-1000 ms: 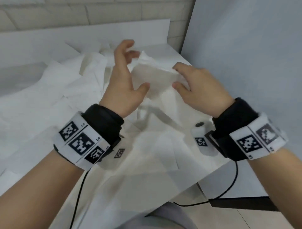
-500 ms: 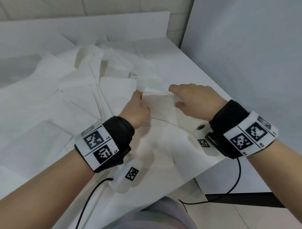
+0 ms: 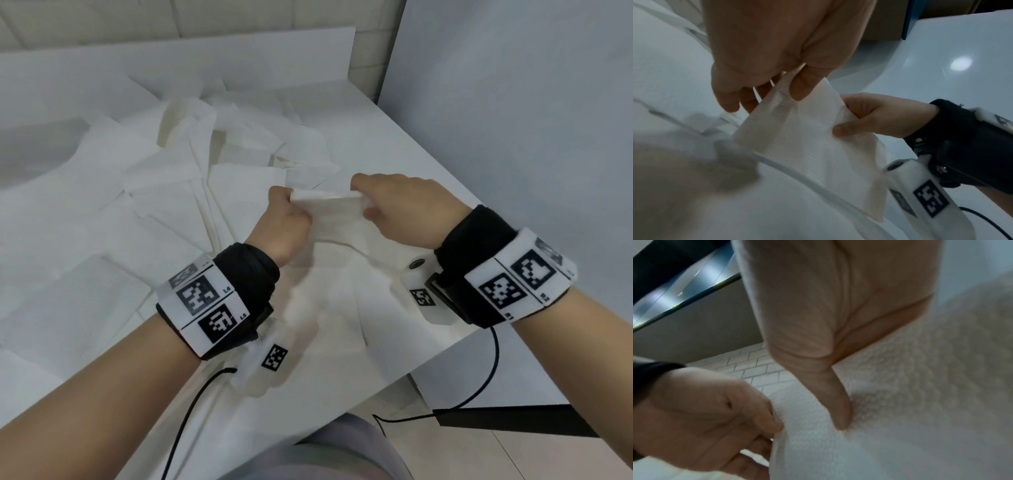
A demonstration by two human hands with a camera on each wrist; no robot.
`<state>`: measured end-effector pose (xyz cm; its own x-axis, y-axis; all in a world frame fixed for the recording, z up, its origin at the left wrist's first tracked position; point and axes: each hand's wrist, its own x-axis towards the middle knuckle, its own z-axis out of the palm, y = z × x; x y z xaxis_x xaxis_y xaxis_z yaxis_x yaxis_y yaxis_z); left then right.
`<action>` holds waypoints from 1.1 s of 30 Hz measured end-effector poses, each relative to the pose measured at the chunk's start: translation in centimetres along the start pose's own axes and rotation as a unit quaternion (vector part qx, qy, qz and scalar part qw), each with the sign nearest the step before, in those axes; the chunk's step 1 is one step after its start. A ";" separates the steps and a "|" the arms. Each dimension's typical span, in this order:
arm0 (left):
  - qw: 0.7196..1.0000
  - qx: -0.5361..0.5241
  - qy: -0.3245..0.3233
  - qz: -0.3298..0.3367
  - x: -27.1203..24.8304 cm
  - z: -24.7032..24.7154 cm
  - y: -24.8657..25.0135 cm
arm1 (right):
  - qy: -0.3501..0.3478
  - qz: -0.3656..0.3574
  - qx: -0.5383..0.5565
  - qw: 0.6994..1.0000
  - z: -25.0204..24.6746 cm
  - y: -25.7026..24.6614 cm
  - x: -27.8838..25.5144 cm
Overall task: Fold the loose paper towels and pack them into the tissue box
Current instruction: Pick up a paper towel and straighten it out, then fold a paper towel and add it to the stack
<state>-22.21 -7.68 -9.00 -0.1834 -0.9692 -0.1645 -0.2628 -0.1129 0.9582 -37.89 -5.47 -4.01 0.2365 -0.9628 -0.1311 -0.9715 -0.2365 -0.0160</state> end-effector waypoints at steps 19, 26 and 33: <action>0.995 -0.073 0.011 0.061 -5.0 -9.2 2.0 | 0.091 -0.078 0.419 0.900 -5.7 -5.7 6.2; 0.982 -0.171 0.067 0.036 -8.5 -14.5 0.7 | -0.012 -0.144 0.374 0.916 -8.9 -12.0 8.8; 0.963 -0.235 0.134 -0.010 -13.1 -19.7 -1.2 | -0.052 -0.209 0.436 0.874 -10.5 -19.9 12.1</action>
<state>-0.79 0.87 -3.35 0.0857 -0.9804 -0.1772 0.2047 -0.1567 0.9662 -15.52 -13.75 5.11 0.6144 -0.7887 -0.0214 -0.4533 -0.3307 -0.8277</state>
